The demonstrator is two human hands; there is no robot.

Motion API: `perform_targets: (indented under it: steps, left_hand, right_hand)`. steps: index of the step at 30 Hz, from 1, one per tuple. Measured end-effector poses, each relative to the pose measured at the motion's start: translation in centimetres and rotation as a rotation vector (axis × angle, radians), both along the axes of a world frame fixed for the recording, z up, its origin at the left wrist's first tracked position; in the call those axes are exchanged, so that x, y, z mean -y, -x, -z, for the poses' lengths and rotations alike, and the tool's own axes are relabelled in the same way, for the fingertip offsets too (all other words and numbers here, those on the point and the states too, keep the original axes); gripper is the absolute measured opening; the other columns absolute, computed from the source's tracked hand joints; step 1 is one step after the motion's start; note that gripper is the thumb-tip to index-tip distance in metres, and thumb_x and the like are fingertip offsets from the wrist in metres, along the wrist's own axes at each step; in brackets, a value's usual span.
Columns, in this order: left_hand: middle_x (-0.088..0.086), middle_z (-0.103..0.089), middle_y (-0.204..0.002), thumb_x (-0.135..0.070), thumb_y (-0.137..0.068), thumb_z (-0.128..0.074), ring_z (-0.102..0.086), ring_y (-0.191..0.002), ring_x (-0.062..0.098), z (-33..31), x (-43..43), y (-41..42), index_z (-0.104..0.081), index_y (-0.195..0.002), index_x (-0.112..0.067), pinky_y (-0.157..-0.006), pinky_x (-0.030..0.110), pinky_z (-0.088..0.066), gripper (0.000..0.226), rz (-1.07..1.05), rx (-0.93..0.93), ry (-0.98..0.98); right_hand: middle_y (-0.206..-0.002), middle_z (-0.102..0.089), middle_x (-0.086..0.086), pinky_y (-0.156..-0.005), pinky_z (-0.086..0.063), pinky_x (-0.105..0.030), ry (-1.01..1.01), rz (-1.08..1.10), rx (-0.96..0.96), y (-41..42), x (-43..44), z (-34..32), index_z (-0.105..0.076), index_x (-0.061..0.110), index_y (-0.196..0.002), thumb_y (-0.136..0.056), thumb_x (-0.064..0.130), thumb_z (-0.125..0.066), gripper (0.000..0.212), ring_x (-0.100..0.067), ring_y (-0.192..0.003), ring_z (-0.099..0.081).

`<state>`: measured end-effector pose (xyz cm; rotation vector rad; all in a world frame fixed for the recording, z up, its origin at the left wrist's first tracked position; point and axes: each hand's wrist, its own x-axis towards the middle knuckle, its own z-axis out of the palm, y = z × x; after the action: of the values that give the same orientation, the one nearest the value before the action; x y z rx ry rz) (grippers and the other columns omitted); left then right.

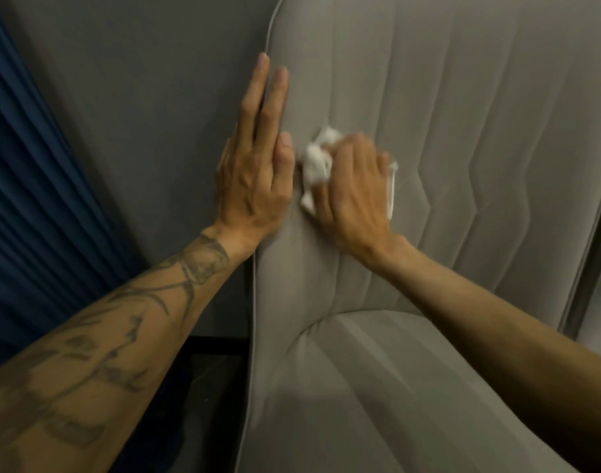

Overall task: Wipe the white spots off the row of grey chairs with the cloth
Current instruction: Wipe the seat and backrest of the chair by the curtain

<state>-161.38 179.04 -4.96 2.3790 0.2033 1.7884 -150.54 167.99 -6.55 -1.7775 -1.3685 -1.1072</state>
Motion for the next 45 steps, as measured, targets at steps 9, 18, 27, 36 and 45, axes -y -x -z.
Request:
perform_targets:
  steps: [9, 18, 27, 36, 45]
  left_hand:
    - [0.023, -0.026, -0.169, -0.018, -0.109, -0.031, -0.015, -0.150, -0.015, 0.1, -0.1, -0.1, -0.034, -0.160, -0.001, -0.111, 0.014, -0.035, 0.055, -0.007, 0.022, -0.010]
    - [0.019, -0.019, -0.173, -0.025, -0.111, -0.031, -0.018, -0.147, -0.016, 1.4, 1.3, 1.9, -0.026, -0.164, -0.004, -0.101, 0.042, -0.053, 0.057, -0.038, -0.096, 0.031]
    - [-0.007, -0.006, -0.176, -0.037, -0.113, -0.028, -0.008, -0.155, -0.005, 11.9, 6.6, 12.1, -0.003, -0.168, -0.027, -0.128, 0.038, -0.023, 0.061, -0.025, -0.552, 0.347]
    - [-0.013, 0.000, -0.175, -0.030, -0.115, -0.029, -0.025, -0.157, 0.014, 17.8, 12.7, 18.9, 0.000, -0.166, -0.033, -0.125, 0.028, -0.023, 0.058, -0.027, -0.866, 0.528]
    - [-0.022, -0.021, -0.168, -0.036, -0.113, -0.030, -0.020, -0.147, -0.020, 21.2, 13.1, 21.2, -0.022, -0.159, -0.042, -0.121, 0.006, -0.017, 0.047, 0.125, -0.739, 0.757]
  right_hand:
    - [-0.100, -0.061, -0.014, -0.083, -0.042, -0.048, 0.203, -0.203, -0.287, 7.2, 3.4, 11.2, -0.065, 0.003, -0.104, -0.103, 0.027, -0.040, 0.035, -0.028, -0.094, -0.051]
    - [-0.094, -0.050, -0.007, -0.075, -0.040, -0.047, -0.034, -0.078, -0.410, 5.8, 1.3, 8.1, -0.049, 0.016, -0.098, -0.100, 0.025, -0.046, 0.010, -0.027, -0.084, -0.048]
    - [-0.099, -0.055, -0.009, -0.077, -0.042, -0.045, 0.601, -0.252, -0.235, 11.9, 8.8, 16.7, -0.056, 0.012, -0.098, -0.101, 0.034, -0.052, 0.022, -0.031, -0.088, -0.052]
    - [-0.113, -0.054, -0.011, -0.090, -0.039, -0.042, 0.874, -0.196, -0.277, 14.1, 10.4, 15.8, -0.053, 0.010, -0.110, -0.103, 0.044, -0.038, 0.037, -0.031, -0.102, -0.053]
    - [-0.103, -0.055, -0.004, -0.089, -0.047, -0.042, 0.878, -0.397, -0.430, 16.4, 11.6, 16.1, -0.050, 0.018, -0.099, -0.107, 0.035, -0.034, 0.024, -0.019, -0.086, -0.053]
